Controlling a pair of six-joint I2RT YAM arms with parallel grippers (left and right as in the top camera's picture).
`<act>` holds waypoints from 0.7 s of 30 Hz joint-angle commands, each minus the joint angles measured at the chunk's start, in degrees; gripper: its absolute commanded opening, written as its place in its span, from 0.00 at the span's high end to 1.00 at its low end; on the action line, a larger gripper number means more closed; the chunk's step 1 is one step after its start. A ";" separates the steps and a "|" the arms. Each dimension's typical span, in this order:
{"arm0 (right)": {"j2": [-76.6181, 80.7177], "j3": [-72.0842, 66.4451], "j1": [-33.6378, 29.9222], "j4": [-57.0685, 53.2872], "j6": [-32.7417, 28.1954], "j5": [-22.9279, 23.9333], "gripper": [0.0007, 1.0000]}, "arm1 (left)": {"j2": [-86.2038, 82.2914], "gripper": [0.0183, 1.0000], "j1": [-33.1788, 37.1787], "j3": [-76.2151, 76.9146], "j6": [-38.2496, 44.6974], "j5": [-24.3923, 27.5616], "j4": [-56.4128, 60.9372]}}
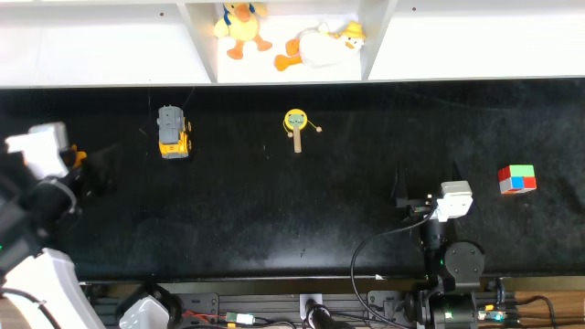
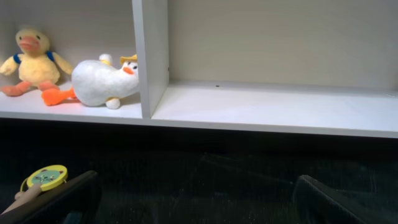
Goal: Store Toys
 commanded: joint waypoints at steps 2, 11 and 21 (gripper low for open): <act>-0.20 -0.76 -0.02 0.28 -0.22 -0.57 0.00 | -1.18 0.00 9.92 2.95 15.45 7.61 -7.98; -0.20 -0.76 -0.02 0.28 -0.22 -0.57 0.01 | 1.36 0.00 14.29 5.92 31.82 -9.99 -12.31; -0.20 -0.76 -0.02 0.28 -0.22 -0.59 0.00 | 10.25 0.00 14.45 5.92 31.65 -7.74 -5.35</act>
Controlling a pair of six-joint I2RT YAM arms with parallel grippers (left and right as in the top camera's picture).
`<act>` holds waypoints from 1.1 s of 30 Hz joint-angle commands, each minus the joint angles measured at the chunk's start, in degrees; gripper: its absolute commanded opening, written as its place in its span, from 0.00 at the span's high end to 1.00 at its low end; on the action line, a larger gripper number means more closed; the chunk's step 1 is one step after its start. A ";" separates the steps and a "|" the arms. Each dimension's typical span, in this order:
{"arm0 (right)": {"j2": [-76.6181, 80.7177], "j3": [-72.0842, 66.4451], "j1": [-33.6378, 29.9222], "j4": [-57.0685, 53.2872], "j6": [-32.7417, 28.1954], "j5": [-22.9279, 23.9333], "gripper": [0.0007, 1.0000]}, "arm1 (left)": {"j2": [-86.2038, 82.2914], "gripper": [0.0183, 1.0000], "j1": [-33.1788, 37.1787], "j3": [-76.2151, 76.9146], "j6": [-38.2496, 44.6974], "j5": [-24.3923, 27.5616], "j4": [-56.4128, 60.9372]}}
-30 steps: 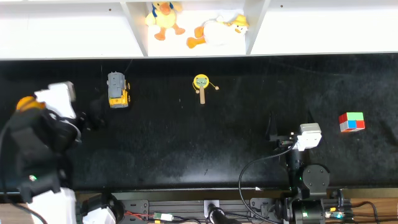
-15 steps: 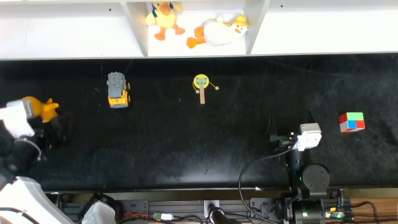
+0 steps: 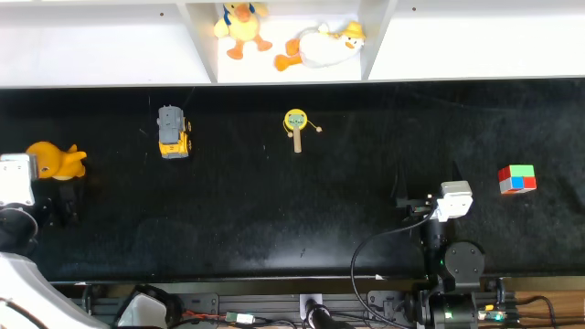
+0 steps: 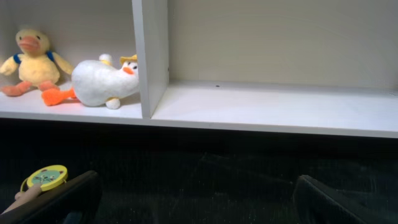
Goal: Store Toys
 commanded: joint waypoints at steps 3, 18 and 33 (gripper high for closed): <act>-0.20 -0.76 -0.02 0.26 -0.17 -0.61 0.00 | 6.14 0.00 0.26 1.22 2.45 -0.66 4.24; -0.20 -0.76 -0.02 0.26 -0.17 -0.59 0.00 | 19.02 0.00 -2.51 1.22 -3.80 -1.29 18.27; -0.20 -0.76 -0.02 0.26 -0.17 -0.59 0.00 | 22.99 0.71 -4.74 1.22 -6.45 -2.75 24.37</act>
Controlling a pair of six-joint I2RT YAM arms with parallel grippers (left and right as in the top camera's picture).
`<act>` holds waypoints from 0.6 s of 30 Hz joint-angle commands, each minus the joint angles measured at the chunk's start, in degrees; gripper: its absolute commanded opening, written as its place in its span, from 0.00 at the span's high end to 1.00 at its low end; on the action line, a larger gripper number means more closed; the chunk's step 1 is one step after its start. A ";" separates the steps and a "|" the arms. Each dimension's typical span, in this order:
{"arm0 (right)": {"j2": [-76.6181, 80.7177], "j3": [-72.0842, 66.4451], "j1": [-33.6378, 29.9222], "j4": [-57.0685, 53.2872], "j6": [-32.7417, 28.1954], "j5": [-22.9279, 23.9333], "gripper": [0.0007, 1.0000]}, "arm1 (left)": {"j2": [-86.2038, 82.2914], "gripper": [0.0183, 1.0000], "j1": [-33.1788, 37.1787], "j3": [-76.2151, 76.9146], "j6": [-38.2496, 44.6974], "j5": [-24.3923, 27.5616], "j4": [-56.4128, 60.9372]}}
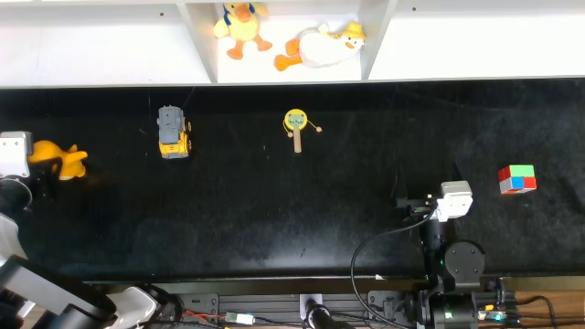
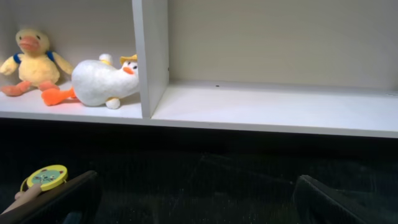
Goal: Store Toys
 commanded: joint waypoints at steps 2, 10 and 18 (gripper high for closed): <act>-0.20 -0.76 -0.02 0.26 -0.17 -0.61 0.00 | 0.76 0.81 -0.17 1.20 -3.61 -0.09 1.03; -0.20 -0.76 -0.02 0.26 -0.17 -0.59 0.01 | -2.43 0.88 -0.87 1.51 -12.24 3.13 2.97; -0.20 -0.76 -0.02 0.26 -0.17 -0.61 0.00 | -2.64 0.88 -7.87 10.01 -18.86 0.15 0.13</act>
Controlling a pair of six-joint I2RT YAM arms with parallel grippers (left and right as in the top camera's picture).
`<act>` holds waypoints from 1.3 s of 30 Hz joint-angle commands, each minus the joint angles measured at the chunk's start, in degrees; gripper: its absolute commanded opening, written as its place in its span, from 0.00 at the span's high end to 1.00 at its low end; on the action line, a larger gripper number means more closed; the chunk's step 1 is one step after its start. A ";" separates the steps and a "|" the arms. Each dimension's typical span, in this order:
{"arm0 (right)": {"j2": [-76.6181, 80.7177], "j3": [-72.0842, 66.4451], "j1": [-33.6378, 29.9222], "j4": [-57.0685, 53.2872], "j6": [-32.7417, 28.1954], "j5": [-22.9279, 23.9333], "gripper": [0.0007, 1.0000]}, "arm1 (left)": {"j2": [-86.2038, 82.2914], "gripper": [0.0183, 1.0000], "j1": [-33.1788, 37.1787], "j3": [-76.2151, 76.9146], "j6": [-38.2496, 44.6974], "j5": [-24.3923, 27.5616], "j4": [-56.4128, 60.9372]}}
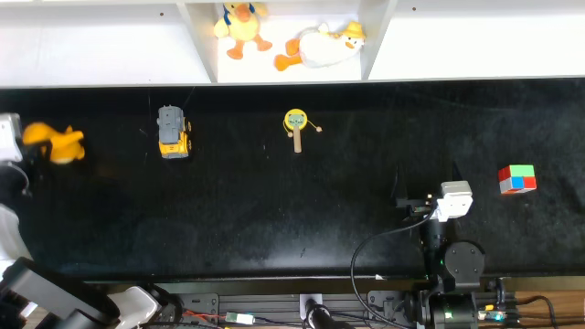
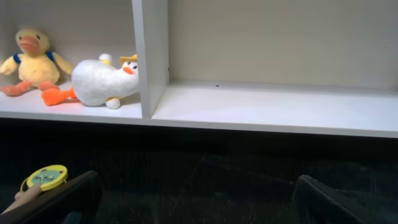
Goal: Store Toys
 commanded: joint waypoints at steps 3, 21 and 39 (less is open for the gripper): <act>-0.20 -0.76 -0.02 0.28 -0.17 -0.61 0.00 | -1.01 0.88 -6.19 9.66 -5.27 -1.20 -2.43; -0.20 -0.76 -0.02 0.28 -0.17 -0.59 0.01 | 2.12 0.88 -14.91 17.25 -15.67 -10.51 -3.28; -0.20 -0.76 -0.02 0.31 -0.17 -0.61 0.00 | 6.12 0.85 -19.23 17.29 -22.82 -15.50 3.65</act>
